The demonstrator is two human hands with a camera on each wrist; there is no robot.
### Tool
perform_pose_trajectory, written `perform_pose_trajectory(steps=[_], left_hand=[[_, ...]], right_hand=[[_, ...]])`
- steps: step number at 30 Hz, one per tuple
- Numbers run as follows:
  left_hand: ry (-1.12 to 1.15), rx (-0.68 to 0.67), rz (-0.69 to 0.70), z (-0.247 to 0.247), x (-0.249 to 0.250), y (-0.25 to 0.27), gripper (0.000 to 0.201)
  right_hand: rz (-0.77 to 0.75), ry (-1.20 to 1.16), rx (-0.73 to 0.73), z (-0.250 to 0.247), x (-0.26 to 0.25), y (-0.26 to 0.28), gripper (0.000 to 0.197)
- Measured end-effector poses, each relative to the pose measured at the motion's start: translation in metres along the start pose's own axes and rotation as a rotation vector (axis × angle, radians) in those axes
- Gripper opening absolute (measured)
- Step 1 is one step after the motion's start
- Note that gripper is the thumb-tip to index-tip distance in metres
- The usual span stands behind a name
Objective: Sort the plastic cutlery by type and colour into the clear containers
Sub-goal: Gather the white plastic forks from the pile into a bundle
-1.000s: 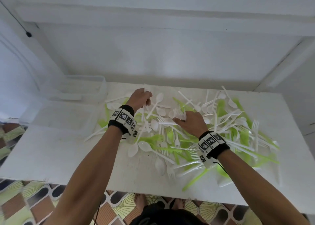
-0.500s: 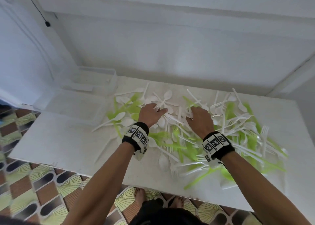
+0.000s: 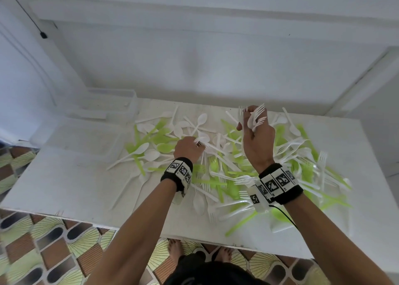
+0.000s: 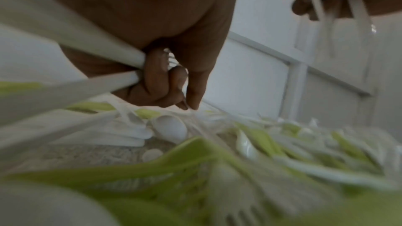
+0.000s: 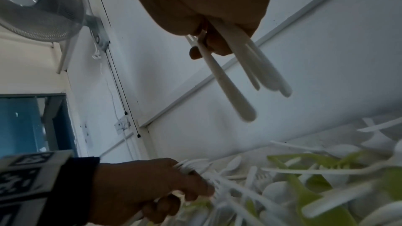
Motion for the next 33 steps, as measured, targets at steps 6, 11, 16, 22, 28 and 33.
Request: perform_pose_trajectory(steps=[6, 11, 16, 22, 28, 33], left_hand=[[0.319, 0.166, 0.08, -0.041, 0.019, -0.006, 0.028], [0.448, 0.32, 0.114, -0.081, 0.023, -0.011, 0.029], [0.49, 0.347, 0.214, -0.105, 0.034, -0.015, 0.016], [0.554, 0.222, 0.301, -0.103, 0.053, 0.0, 0.026], [0.606, -0.009, 0.285, -0.073, 0.059, 0.031, 0.033], [0.455, -0.079, 0.277, -0.046, 0.048, 0.05, 0.03]], right_hand=[[0.087, -0.002, 0.02, -0.007, 0.023, 0.014, 0.018], [0.234, -0.015, -0.075, 0.004, 0.04, 0.027, 0.023], [0.328, 0.052, -0.226, 0.018, 0.051, 0.039, 0.027], [0.34, 0.135, -0.378, 0.025, 0.075, 0.054, 0.022], [0.258, 0.356, -0.626, 0.023, 0.091, 0.071, 0.033], [-0.001, 0.617, -1.002, 0.015, 0.091, 0.091, 0.024]])
Point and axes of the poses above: each hand's wrist, its own y-axis away from the middle knuckle, its own z-axis out of the palm, x = y × z, the point moved 10 cm from there along -y, towards the middle knuckle, and after that the axes turned 8 degrees about x, right-handed, at the moved point
